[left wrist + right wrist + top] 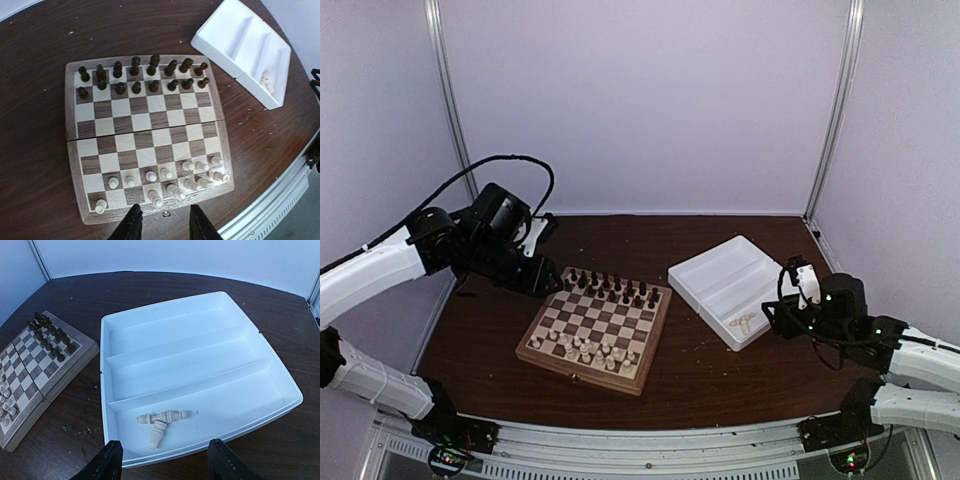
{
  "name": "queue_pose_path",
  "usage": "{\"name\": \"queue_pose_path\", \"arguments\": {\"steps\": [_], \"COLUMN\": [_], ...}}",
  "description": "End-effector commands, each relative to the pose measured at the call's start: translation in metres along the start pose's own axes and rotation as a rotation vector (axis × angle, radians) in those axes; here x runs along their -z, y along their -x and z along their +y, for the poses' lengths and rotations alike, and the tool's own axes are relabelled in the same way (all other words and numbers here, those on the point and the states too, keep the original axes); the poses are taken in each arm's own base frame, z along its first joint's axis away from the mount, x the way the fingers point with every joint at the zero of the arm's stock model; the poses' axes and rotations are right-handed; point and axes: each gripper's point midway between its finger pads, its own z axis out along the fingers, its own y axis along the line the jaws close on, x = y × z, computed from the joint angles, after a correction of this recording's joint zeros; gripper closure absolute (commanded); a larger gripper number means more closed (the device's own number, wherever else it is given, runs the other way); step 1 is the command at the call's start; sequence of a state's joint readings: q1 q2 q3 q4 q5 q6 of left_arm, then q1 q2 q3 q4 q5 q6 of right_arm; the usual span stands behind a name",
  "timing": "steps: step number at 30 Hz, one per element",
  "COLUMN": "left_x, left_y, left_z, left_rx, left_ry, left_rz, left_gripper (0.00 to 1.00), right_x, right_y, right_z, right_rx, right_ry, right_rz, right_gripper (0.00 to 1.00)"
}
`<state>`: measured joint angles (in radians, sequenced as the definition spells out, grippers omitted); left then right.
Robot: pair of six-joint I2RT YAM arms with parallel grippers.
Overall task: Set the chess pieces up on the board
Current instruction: Pick up the chess piece from the storage box.
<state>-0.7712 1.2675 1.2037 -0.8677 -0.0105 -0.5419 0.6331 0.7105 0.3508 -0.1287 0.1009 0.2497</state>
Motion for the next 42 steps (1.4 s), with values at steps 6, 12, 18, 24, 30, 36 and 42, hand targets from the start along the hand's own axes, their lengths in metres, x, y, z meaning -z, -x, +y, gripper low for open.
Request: {"name": "queue_pose_path", "arguments": {"steps": [6,12,18,24,30,36,42], "left_x": [0.038,0.046,0.058,0.068,0.072,0.071,0.056], "left_y": [0.026,0.016,-0.001,-0.020,-0.033,-0.036,-0.030], "left_z": [-0.045,-0.044,-0.040,-0.037,-0.040,-0.044,-0.046], "left_rx": [-0.068,-0.065,-0.061,-0.038,-0.023,-0.015,0.029], "left_ry": [-0.303,-0.330,-0.356,-0.386,-0.432,-0.457,-0.452], "left_rz": [-0.244,-0.265,-0.275,-0.255,-0.229,-0.205,-0.195], "left_gripper": [0.65,0.63,0.61,0.59,0.59,0.58,0.58], "right_x": [0.000,-0.001,-0.002,-0.004,-0.001,0.002,0.000], "right_y": [0.006,0.005,0.005,0.004,0.006,0.007,0.006], "right_z": [0.003,0.004,0.006,0.005,0.006,0.004,0.009], "right_rx": [0.002,0.004,0.007,0.008,0.004,-0.002,0.006], "right_ry": [0.016,0.021,0.029,0.025,0.031,0.030,0.055], "right_rz": [-0.026,-0.023,-0.021,-0.016,-0.028,-0.047,-0.035], "right_gripper": [0.39,0.39,0.38,0.39,0.38,0.38,0.39]}}
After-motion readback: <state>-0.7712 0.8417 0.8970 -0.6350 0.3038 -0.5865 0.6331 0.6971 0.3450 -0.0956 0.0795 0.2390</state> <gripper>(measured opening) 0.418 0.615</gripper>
